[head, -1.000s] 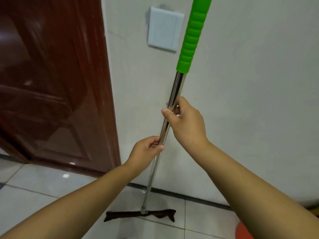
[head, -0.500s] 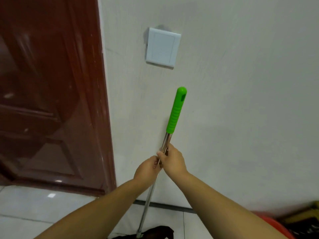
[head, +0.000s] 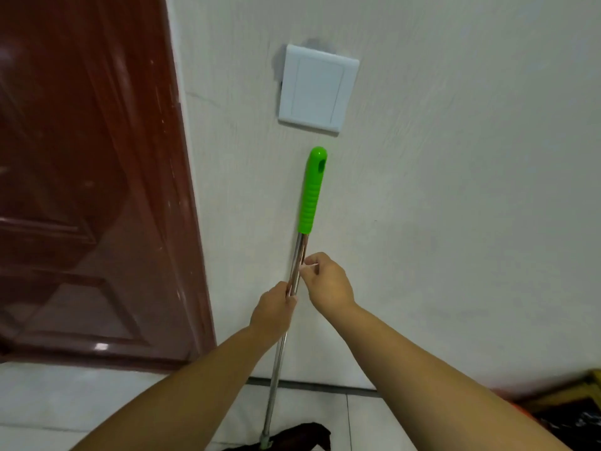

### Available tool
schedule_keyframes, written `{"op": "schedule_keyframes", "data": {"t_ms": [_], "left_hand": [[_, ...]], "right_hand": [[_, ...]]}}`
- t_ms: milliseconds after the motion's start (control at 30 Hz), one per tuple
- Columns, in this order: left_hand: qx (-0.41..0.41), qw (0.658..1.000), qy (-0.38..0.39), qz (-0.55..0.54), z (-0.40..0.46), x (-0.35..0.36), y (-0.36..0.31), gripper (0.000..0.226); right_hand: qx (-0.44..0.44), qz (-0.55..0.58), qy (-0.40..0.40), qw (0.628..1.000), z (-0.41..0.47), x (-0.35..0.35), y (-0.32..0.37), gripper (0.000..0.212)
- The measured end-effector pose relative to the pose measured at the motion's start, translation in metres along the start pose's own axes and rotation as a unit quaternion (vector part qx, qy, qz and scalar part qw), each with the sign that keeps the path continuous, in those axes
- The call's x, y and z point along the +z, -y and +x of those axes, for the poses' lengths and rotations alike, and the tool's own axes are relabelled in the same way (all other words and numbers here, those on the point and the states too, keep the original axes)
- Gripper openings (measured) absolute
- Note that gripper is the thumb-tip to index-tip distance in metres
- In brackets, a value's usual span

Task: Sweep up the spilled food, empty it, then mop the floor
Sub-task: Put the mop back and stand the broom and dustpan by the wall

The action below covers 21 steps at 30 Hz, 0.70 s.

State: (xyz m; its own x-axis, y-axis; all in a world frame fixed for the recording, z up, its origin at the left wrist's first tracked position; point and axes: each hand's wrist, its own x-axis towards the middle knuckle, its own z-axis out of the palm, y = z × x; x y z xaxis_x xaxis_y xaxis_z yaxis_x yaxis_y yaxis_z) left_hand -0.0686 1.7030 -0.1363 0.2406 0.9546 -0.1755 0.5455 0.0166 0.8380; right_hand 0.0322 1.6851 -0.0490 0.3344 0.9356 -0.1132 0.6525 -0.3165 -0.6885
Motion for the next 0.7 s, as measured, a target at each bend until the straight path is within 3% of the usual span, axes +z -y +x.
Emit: {"op": "schedule_keyframes", "data": {"t_ms": [133, 267, 467, 567, 700], "left_hand": [[0.031, 0.999, 0.0, 0.036, 0.006, 0.0, 0.005, 0.012], [0.064, 0.998, -0.021, -0.007, 0.006, 0.0, 0.01, 0.002], [0.054, 0.995, -0.065, -0.052, -0.001, -0.011, 0.018, 0.043], [0.101, 0.986, -0.102, -0.088, -0.016, -0.009, 0.019, 0.043], [0.139, 0.986, -0.045, -0.082, -0.037, 0.015, 0.017, 0.039]], "right_hand": [[0.007, -0.013, -0.02, 1.0, 0.008, 0.008, -0.001, 0.026], [-0.007, -0.015, -0.052, 0.998, 0.007, 0.015, -0.006, 0.025], [0.013, 0.03, -0.086, 0.996, -0.005, 0.023, -0.021, 0.024], [0.049, 0.063, -0.09, 0.993, -0.016, 0.027, -0.039, 0.016], [0.112, 0.066, -0.088, 0.988, -0.039, 0.026, -0.071, 0.019]]}}
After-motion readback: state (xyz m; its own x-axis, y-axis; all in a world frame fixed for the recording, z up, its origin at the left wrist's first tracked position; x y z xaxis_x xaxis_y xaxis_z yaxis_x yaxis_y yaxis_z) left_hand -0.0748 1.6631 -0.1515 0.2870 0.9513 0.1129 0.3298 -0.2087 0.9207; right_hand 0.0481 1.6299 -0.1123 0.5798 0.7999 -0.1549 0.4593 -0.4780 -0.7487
